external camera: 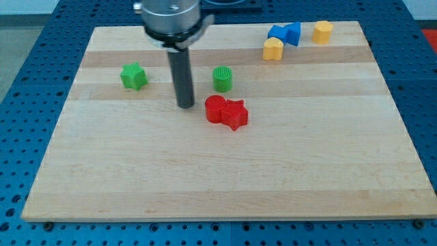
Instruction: Move the green star closer to the green circle
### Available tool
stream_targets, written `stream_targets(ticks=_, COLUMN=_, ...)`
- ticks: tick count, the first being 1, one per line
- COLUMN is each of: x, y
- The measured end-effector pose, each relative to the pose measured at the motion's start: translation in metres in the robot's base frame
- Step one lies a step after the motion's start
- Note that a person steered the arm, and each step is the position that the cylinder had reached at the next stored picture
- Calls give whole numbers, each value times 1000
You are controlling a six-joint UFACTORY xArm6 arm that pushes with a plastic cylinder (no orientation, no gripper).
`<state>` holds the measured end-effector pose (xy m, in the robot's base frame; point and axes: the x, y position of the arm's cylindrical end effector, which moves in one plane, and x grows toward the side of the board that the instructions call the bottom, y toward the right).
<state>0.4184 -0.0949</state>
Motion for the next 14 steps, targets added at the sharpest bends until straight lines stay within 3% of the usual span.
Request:
stream_targets(ticks=2, x=-17, y=-89)
stream_targets(ticks=3, x=-45, y=-131)
stream_targets(ticks=4, x=-65, y=-140)
stream_targets(ticks=9, x=-66, y=-8)
stream_targets(ticks=10, x=-73, y=-8)
stream_targets(ticks=11, x=-127, y=-2)
stream_targets(ticks=13, x=-137, y=106)
stream_targets(ticks=14, x=-135, y=113)
